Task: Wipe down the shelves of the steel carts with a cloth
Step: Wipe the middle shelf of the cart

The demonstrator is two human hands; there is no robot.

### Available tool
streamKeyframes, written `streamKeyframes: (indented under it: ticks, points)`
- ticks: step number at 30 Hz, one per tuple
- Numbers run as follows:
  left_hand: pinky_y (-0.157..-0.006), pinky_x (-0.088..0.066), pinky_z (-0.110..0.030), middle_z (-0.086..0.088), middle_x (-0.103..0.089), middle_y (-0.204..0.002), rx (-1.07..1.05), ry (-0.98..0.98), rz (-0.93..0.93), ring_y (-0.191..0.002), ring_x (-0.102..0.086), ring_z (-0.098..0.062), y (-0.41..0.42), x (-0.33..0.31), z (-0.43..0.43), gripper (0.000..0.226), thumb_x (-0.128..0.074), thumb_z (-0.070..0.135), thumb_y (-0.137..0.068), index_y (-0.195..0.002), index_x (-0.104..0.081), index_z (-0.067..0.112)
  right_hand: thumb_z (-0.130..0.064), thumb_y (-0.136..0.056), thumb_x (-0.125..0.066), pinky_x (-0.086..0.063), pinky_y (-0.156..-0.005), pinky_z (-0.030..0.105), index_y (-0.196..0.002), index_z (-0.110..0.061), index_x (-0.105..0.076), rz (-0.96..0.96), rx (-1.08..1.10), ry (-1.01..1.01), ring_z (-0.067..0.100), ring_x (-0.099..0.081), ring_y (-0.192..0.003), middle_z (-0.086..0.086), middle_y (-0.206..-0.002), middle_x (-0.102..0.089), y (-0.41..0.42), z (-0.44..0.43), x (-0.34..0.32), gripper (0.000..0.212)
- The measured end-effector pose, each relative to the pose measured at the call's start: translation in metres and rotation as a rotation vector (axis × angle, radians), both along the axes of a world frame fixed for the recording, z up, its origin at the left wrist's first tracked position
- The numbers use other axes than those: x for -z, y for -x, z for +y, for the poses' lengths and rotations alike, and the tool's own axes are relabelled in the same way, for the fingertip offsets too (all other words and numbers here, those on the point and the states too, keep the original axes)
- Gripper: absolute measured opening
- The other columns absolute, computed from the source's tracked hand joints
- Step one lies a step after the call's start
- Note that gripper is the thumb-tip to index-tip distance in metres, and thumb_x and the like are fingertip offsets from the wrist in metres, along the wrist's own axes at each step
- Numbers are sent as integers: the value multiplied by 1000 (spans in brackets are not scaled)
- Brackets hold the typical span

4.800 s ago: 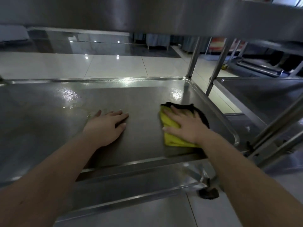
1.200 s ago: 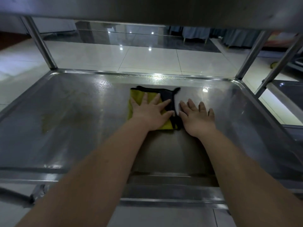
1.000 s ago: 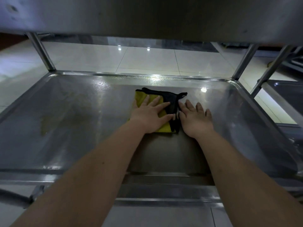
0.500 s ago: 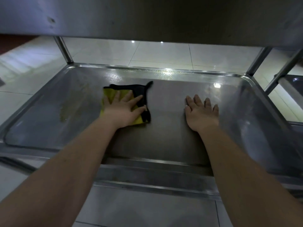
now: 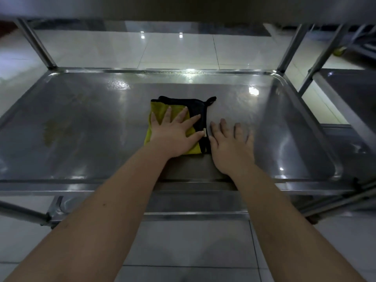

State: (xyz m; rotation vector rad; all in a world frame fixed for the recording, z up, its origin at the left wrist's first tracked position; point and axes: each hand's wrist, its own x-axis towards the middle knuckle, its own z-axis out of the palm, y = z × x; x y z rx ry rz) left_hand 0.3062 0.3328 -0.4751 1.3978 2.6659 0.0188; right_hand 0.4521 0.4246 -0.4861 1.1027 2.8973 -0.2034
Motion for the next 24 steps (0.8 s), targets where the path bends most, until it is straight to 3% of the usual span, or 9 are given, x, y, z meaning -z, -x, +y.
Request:
streamKeyframes:
  ticks: [7,11,14,17,24]
  points:
    - [-116,1,-58,20,3,-161,77,-61,36,-150,6,-20,-28,7,-71,75,-2,86,-73,-143,1,62,-48,-102,-9,5,-117,57,-154,-39,-4,51,20,12,26,3,-150,-10,-164,0,-2,3,3,53]
    - [-119,4,-51,22,4,-160,-72,-51,-59,-149,8,-12,17,-2,-129,81,-7,90,-63,-140,-3,65,-49,-102,-12,4,-118,57,-154,-39,-8,49,19,13,27,3,-150,-9,-164,-1,-1,3,1,53]
    - [-118,-1,-56,18,1,-162,-224,-25,-23,-150,4,-18,39,0,-150,84,-5,91,-63,-142,-4,63,-49,-102,-12,5,-117,58,-154,-38,-7,39,13,16,29,4,-150,-8,-164,0,2,-1,1,53]
    - [-113,-2,-65,17,5,-162,-241,31,29,-149,6,-29,13,1,-127,76,-7,90,-73,-143,1,62,-48,-103,-11,6,-117,59,-154,-36,-7,33,14,18,30,4,-149,-6,-164,0,3,-4,1,53]
    - [-105,9,-74,14,17,-160,44,23,-17,-146,18,-35,-77,2,-27,69,-14,81,-84,-144,9,58,-33,-106,-19,2,-118,56,-154,-30,-20,164,47,64,24,-7,-149,-9,-162,-14,-4,5,2,48]
